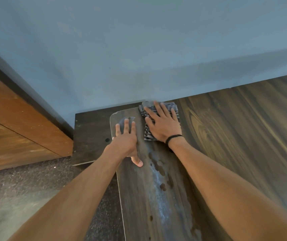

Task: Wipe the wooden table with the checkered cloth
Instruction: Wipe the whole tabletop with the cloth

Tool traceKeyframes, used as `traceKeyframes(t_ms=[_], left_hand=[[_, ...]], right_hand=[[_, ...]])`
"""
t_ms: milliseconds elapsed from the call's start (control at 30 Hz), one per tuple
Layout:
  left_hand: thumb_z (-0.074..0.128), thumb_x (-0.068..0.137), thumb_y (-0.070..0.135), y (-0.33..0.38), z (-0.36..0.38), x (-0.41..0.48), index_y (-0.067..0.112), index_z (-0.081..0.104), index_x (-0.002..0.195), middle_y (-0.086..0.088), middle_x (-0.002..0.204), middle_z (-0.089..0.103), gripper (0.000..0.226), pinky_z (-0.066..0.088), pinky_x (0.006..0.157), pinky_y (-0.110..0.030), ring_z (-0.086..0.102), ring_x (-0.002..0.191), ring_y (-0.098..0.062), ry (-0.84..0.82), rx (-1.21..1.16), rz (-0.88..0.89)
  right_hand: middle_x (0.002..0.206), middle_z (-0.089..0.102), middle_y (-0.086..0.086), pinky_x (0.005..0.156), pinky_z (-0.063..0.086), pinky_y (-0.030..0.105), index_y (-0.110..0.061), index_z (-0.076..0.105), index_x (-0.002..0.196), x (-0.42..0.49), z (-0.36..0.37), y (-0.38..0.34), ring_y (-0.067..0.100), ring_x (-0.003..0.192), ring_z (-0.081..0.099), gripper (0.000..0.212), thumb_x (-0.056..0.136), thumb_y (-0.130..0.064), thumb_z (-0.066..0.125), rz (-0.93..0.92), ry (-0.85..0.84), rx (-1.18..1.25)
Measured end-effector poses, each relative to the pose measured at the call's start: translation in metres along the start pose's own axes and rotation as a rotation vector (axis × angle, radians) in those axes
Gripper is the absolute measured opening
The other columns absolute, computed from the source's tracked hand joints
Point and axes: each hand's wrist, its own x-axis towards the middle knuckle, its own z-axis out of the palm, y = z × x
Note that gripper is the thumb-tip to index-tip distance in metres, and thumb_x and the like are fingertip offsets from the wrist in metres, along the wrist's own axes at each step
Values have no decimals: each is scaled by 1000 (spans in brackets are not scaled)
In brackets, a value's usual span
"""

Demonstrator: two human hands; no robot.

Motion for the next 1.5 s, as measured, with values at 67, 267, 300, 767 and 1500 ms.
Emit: traceKeyframes(t_ms=[67, 267, 300, 767, 1500], left_hand=[[89, 59, 50, 2, -3, 2, 15, -39, 141, -6, 149, -46, 156, 11, 119, -59, -32, 140, -43, -30, 25, -20], [90, 59, 48, 2, 1, 2, 14, -39, 142, -7, 149, -46, 157, 6, 119, -58, -33, 139, -43, -18, 12, -10], [90, 59, 49, 1, -1, 3, 14, -39, 142, -7, 149, -46, 157, 6, 119, -59, -32, 139, -44, -17, 15, -14], [88, 58, 54, 5, 2, 8, 10, -40, 141, -13, 146, -48, 159, 5, 120, -57, -35, 138, -44, -40, 86, -18], [86, 61, 52, 1, -5, -17, 15, -31, 148, -8, 156, -36, 151, 4, 118, -55, -25, 143, -41, 26, -5, -1]], right_hand=[[171, -5, -6, 122, -14, 48, -45, 12, 161, 8, 3, -12, 20, 157, -7, 56, 106, -54, 20, 59, 15, 4], [170, -6, -10, 122, -11, 44, -50, 11, 159, 0, -5, 18, 16, 157, -7, 55, 105, -59, 18, -31, -12, -36], [171, -6, -9, 122, -12, 46, -49, 11, 160, 6, -7, 12, 17, 157, -7, 56, 105, -57, 19, 35, -7, -23], [170, -7, -8, 124, -9, 46, -48, 9, 160, -22, 9, 6, 16, 156, -8, 57, 104, -58, 13, -139, 6, -56], [170, -7, -9, 126, -8, 43, -50, 7, 159, -167, -1, 35, 15, 157, -8, 54, 107, -55, 16, 77, 14, -90]])
